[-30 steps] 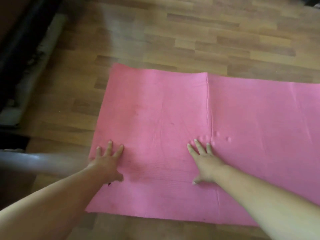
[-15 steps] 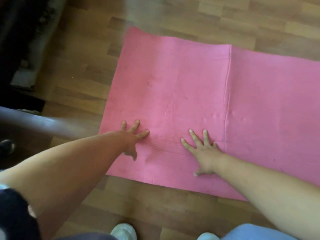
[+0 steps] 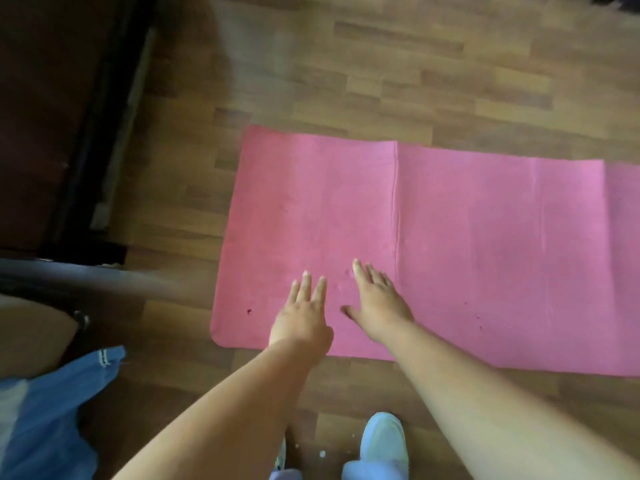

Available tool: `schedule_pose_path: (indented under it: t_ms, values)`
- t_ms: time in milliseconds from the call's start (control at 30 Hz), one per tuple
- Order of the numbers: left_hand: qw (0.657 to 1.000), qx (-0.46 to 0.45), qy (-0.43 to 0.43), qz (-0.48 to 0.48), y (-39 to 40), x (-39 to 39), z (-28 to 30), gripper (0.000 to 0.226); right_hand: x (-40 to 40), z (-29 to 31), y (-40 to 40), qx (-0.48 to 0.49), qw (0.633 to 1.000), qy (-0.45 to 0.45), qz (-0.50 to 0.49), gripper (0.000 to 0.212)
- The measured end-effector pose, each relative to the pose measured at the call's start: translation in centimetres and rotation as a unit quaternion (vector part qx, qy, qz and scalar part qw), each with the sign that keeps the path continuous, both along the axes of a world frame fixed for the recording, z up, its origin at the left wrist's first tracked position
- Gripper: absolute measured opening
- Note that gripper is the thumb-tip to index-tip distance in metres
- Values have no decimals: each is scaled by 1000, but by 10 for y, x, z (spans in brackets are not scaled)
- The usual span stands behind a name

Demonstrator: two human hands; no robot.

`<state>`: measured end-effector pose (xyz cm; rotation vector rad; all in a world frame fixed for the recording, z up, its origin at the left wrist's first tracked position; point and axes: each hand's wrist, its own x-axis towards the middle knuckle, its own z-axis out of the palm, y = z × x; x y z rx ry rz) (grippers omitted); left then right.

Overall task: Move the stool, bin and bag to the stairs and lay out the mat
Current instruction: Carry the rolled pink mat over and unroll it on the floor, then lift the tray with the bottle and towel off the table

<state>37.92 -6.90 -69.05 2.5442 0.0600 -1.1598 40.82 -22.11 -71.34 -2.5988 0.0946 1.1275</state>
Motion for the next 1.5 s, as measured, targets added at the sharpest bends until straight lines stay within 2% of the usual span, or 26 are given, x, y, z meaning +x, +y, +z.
schedule_pose_path:
  t_ms: [200, 333, 433, 533, 633, 733, 867, 1033, 1267, 1500]
  values:
    - [992, -14, 19, 124, 19, -40, 122, 89, -40, 127, 32, 21, 998, -8, -67, 91]
    - [987, -39, 14, 156, 34, -56, 198, 75, -51, 223, 67, 61, 995, -15, -78, 85]
    - [974, -60, -18, 216, 50, -60, 263, 69, -54, 288, 84, 81, 993, -28, -78, 85]
    - [979, -49, -34, 197, 70, -58, 325, 70, -52, 352, 96, 80, 993, -40, -70, 84]
    - [968, -55, -17, 244, 94, -60, 380, 86, -55, 411, 109, 81, 994, -51, -55, 82]
    - [965, -59, -28, 255, 121, -59, 417, 76, -53, 456, 120, 82, 993, -64, -47, 82]
    - [959, -66, -22, 274, 148, -65, 454, 55, -51, 491, 134, 110, 991, -60, -48, 80]
    - [949, -30, -15, 314, 171, -68, 470, 75, -36, 514, 149, 126, 991, -43, -17, 78]
    - [934, -5, -34, 357, 194, -61, 487, 72, 10, 527, 156, 139, 990, -18, 33, 77]
    - [883, -20, -70, 464, 229, -79, 499, 66, 42, 547, 186, 136, 988, -21, 74, 75]
